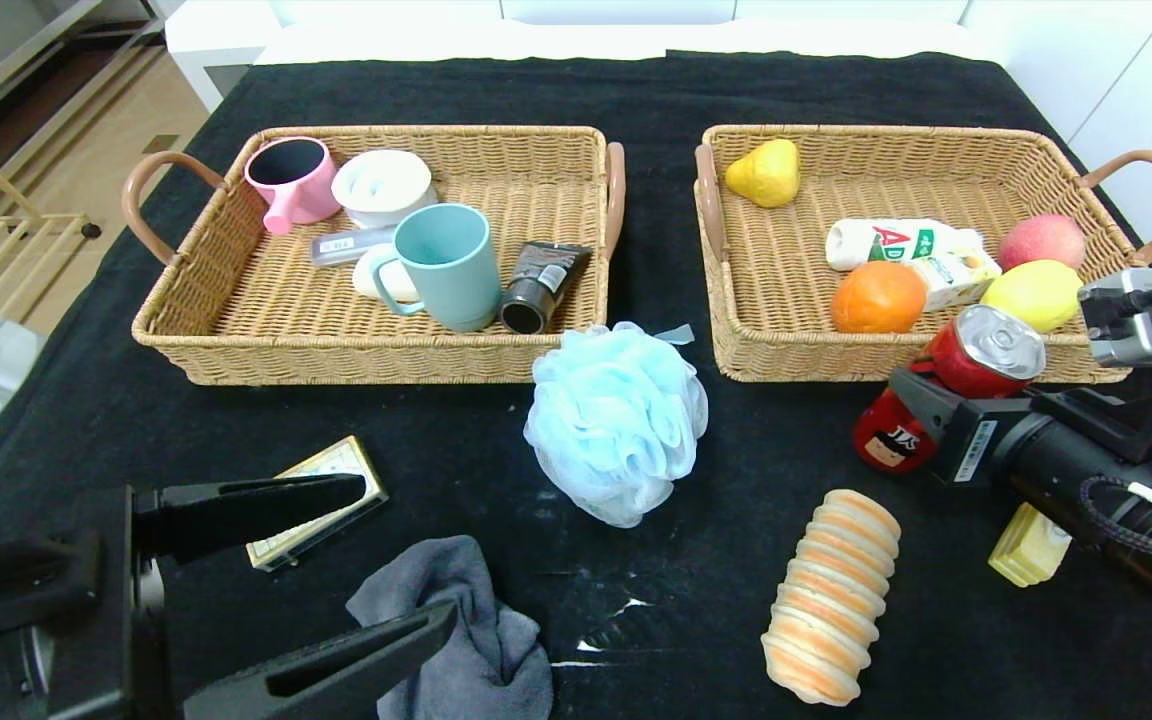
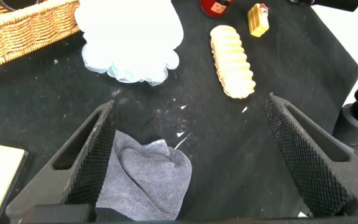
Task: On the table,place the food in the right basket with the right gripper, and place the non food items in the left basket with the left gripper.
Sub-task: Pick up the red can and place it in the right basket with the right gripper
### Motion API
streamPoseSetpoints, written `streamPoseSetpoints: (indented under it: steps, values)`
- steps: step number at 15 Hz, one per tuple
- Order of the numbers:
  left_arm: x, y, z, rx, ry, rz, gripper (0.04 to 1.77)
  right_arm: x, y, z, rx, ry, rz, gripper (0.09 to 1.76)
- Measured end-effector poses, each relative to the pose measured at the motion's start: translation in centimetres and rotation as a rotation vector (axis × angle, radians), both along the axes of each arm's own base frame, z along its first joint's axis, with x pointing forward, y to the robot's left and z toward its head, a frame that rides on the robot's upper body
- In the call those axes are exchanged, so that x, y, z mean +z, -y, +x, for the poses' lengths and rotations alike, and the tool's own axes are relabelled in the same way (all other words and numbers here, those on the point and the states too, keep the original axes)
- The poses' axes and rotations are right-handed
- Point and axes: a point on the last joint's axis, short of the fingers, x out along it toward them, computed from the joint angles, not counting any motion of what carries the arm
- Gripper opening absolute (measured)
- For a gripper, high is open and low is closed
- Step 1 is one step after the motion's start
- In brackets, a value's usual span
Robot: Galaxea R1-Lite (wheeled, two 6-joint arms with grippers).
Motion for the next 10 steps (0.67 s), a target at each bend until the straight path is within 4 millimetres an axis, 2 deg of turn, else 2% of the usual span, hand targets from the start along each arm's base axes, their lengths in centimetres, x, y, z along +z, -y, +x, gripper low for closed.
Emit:
streamPoseSetpoints:
  steps: [7, 10]
  values:
    - [0.02, -0.01, -0.01, 0.001, 0.001, -0.001, 1.72, -0.08, 0.03, -0.2, 0.009, -0.005, -0.004, 1.0]
    - [0.03, -0.01, 0.0, 0.002, 0.002, -0.002, 1.72, 0.64, 0.28, -0.71, 0.016, 0.006, -0.008, 1.0]
